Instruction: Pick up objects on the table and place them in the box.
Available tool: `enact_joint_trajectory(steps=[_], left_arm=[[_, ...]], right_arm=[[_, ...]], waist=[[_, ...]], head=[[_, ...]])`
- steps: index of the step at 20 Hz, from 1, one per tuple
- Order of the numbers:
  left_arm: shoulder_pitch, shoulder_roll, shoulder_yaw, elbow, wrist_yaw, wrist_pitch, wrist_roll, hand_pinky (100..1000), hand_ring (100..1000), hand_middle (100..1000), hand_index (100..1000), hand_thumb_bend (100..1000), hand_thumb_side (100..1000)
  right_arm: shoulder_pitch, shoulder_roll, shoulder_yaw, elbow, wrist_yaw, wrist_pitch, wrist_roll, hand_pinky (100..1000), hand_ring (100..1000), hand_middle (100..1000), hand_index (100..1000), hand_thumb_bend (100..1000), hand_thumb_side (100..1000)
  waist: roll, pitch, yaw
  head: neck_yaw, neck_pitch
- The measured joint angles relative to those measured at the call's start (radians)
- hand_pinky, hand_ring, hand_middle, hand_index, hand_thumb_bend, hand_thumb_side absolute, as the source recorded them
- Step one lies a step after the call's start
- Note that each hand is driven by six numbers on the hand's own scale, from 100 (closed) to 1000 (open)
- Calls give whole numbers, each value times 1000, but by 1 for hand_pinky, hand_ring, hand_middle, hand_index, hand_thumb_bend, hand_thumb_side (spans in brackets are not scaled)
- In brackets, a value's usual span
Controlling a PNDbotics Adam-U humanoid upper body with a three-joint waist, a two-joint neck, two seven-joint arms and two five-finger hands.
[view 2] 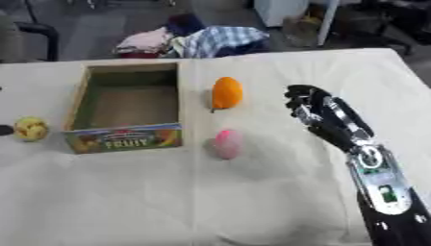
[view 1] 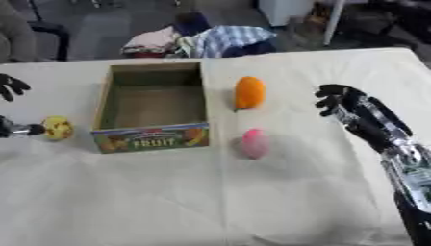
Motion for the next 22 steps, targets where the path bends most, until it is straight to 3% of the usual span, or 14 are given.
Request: enact_joint_trajectory(steps=[6, 15, 19, 22], left_arm=[[-13, -26, 16, 65, -75, -7, 21, 774, 605, 611, 783, 753, 471], [-13, -50, 36, 121, -141, 18, 75, 749, 579, 583, 762, 672, 385], [-13, -61, 40, 136, -168, 38, 109, 739, 567, 570, 750, 605, 325], [-13, -67, 40, 145, -185, 49, 122, 724, 534, 536, 712, 475, 232]], right_arm=[[-3, 0, 2, 0, 0, -2, 4, 690, 759, 765, 871, 100, 665], [-13, 0, 6, 0, 0, -2, 6, 690, 760, 765, 872, 100, 670], [-18, 1, 7, 0, 0, -2, 7, 690, 760, 765, 872, 100, 672], [-18, 1, 7, 0, 0, -2, 7, 690, 760, 765, 872, 100, 675]], waist=[[1, 5, -15], [0, 20, -43], [-4, 26, -50], [-4, 27, -51]], head=[[6, 0], [16, 0], [19, 0], [19, 0]])
